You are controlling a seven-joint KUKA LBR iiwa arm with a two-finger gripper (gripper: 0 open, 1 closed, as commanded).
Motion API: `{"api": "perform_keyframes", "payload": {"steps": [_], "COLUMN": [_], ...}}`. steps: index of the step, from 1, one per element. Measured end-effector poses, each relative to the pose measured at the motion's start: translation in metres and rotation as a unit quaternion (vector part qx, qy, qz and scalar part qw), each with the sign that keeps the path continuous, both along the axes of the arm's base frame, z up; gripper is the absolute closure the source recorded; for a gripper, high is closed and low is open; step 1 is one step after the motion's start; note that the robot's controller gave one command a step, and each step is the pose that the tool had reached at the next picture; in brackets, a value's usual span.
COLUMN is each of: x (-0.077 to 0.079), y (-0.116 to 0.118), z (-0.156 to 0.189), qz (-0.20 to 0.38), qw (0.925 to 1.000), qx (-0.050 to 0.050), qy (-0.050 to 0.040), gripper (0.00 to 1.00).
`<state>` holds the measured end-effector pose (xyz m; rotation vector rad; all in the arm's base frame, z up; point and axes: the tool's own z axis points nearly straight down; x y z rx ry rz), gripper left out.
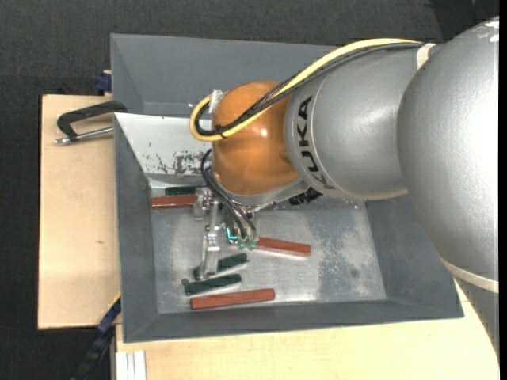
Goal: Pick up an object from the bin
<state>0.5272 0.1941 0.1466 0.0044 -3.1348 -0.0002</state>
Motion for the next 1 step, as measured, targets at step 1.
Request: {"api": "perform_keyframes", "payload": {"steps": [1], "x": [0.0023], "y": [-0.0008], "z": [0.0041], "qz": [-0.001], "qw": [1.0], "qx": [0.001], "qy": [-0.0039], "gripper": [0.0]}}
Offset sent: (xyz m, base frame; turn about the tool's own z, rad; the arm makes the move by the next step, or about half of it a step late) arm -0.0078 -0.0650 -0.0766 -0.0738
